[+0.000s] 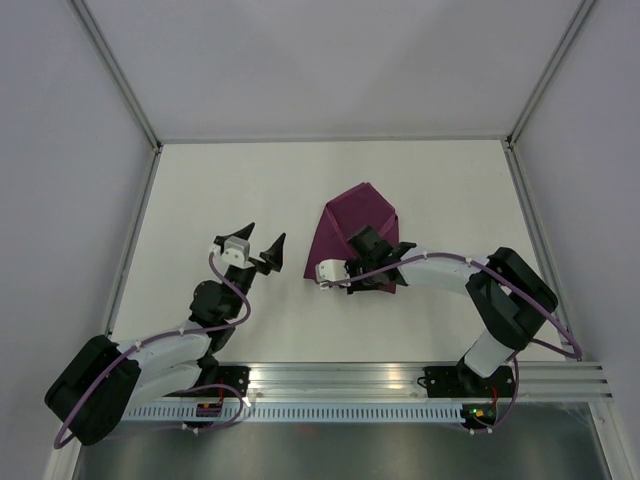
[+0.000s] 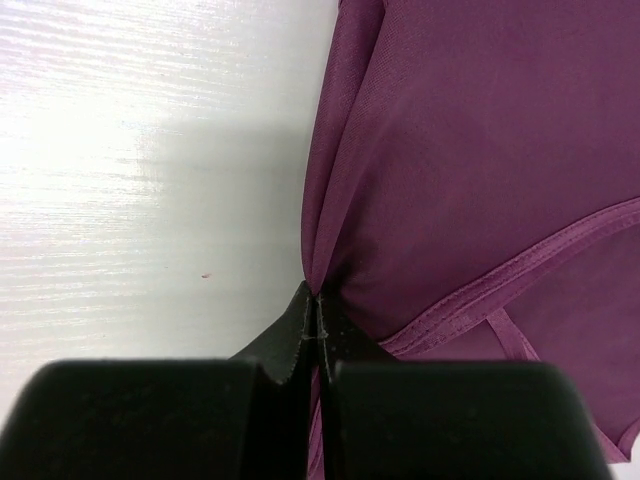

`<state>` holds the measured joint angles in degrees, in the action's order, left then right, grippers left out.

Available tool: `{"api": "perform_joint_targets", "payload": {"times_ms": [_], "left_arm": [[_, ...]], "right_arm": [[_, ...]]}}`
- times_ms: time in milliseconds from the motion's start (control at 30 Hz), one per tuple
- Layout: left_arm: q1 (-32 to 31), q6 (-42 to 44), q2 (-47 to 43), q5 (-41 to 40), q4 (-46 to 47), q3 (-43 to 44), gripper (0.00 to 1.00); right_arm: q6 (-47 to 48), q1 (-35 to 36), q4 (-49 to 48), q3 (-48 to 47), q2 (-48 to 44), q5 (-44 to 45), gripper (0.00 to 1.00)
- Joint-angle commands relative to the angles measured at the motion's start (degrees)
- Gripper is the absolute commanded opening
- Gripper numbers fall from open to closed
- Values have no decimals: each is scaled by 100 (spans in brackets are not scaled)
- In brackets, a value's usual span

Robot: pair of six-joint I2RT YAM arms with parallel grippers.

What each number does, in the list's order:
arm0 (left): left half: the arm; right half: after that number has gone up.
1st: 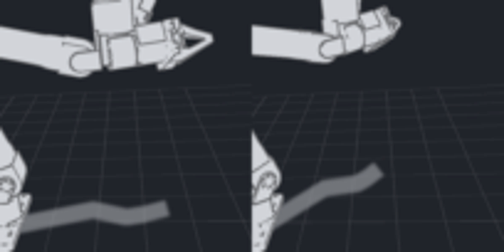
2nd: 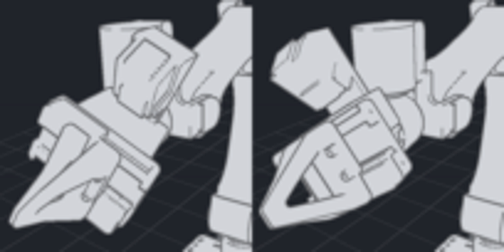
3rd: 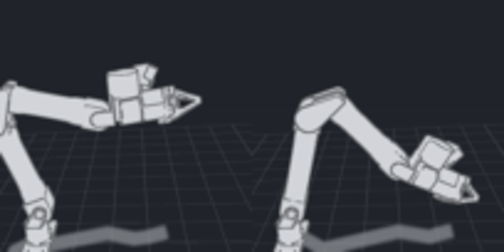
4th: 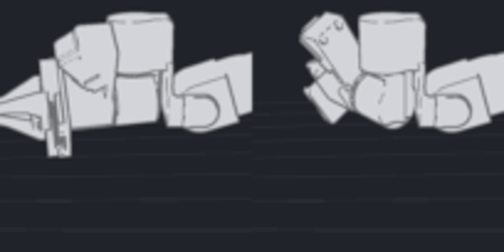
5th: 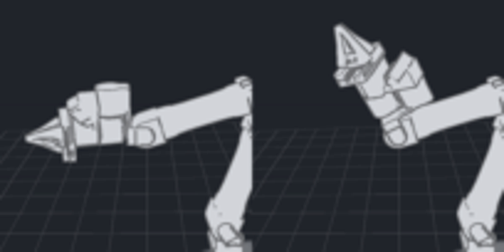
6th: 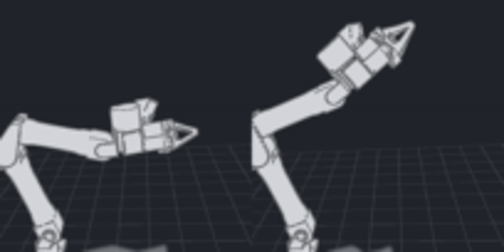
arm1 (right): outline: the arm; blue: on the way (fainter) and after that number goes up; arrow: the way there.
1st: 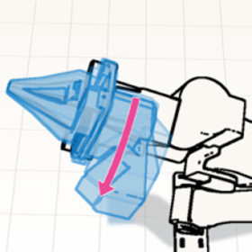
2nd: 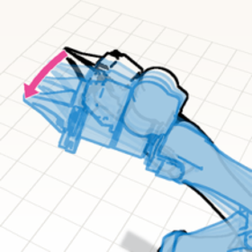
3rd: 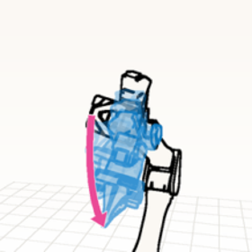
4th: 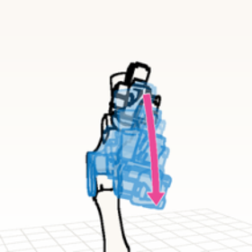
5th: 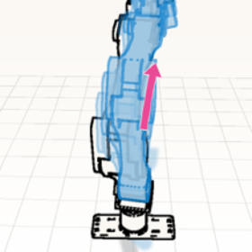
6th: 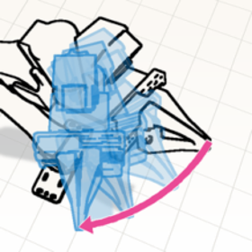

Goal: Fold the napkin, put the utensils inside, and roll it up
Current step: Roll the napkin with the utensil

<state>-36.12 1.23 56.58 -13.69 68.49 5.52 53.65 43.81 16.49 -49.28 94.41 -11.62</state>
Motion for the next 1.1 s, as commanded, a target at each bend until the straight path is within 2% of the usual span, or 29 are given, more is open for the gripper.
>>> {"api": "perform_joint_targets", "payload": {"times_ms": [0, 67, 200, 333, 433, 667, 867, 1000, 1067], "left_arm": [[-27, 922, 222, 148, 956, 439, 82], [-27, 1203, 345, 305, 939, 764, 82], [-36, 1669, 389, 885, 333, 1319, 83], [-9, 1871, 424, 675, 630, 1539, 88], [-9, 2003, 468, 991, -121, 2039, 88], [-18, 2144, 556, 1316, -660, 2629, 89], [-9, 2065, 530, 1220, -731, 2682, 89], [-18, 1978, 591, 1001, -837, 2753, 90], [-18, 1951, 627, 878, -846, 2770, 89]], "right_arm": [[-39, -153, 1145, 156, 543, -587, 1], [14, -276, 1347, 6, 640, -728, 0], [67, -522, 1778, -371, 815, -1079, 1], [137, -769, 2374, -889, 1105, -1439, 0], [242, -892, 2735, -1179, 1290, -1650, 0], [216, -1129, 3000, -1515, 1335, -1765, 1], [-82, -1129, 2790, -1462, 896, -1695, 37], [-249, -1129, 2711, -1445, 510, -1642, 54], [-355, -1129, 2649, -1427, 246, -1581, 59]]}}
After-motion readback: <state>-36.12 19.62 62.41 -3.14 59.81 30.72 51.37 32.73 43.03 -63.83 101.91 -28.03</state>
